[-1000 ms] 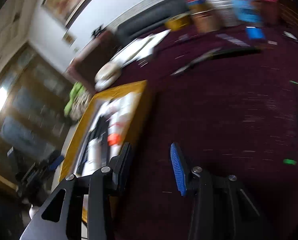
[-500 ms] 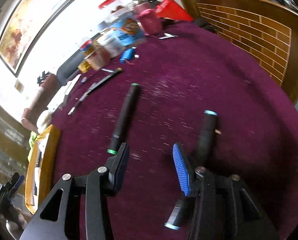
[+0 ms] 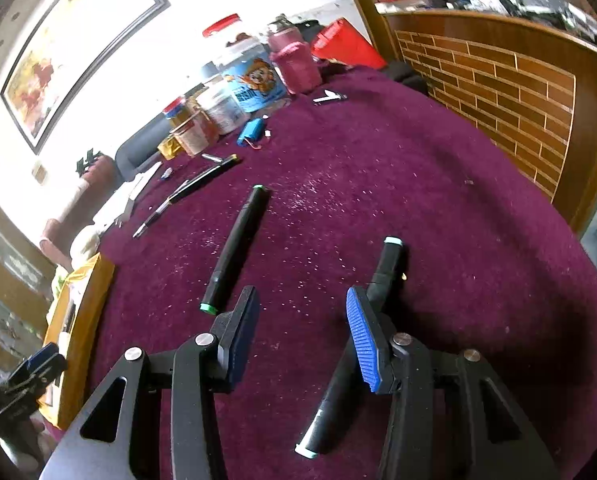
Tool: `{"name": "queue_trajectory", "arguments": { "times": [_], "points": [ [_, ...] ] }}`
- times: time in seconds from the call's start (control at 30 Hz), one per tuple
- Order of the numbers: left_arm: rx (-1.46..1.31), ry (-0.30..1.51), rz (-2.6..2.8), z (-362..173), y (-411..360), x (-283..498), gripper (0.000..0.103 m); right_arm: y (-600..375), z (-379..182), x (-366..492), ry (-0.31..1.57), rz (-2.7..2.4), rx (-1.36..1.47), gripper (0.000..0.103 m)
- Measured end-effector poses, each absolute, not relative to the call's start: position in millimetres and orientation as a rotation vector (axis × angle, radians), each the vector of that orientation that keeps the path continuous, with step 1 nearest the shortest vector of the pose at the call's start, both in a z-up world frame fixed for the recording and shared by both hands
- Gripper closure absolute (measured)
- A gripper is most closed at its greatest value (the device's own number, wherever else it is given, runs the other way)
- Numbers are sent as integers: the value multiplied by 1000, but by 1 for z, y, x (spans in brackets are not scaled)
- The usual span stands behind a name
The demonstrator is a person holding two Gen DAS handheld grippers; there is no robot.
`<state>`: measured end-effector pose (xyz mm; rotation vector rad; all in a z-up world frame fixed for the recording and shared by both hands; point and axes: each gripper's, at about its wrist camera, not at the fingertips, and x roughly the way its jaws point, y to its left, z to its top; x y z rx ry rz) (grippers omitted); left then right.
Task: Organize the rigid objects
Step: 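Move both tools back to the remaining markers on the carpet, then grasp the teal-capped black marker with the right tool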
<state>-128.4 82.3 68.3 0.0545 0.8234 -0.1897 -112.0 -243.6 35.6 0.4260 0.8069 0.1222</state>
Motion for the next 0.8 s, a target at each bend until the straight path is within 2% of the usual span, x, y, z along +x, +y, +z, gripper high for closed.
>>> {"name": "queue_trajectory", "arguments": {
  "times": [0.27, 0.8],
  "points": [
    [231, 849, -187, 55, 38, -128, 33, -238, 42, -118, 770, 107, 354, 58],
    [328, 868, -156, 50, 10, -119, 33, -276, 26, -119, 770, 72, 425, 58]
  ]
}}
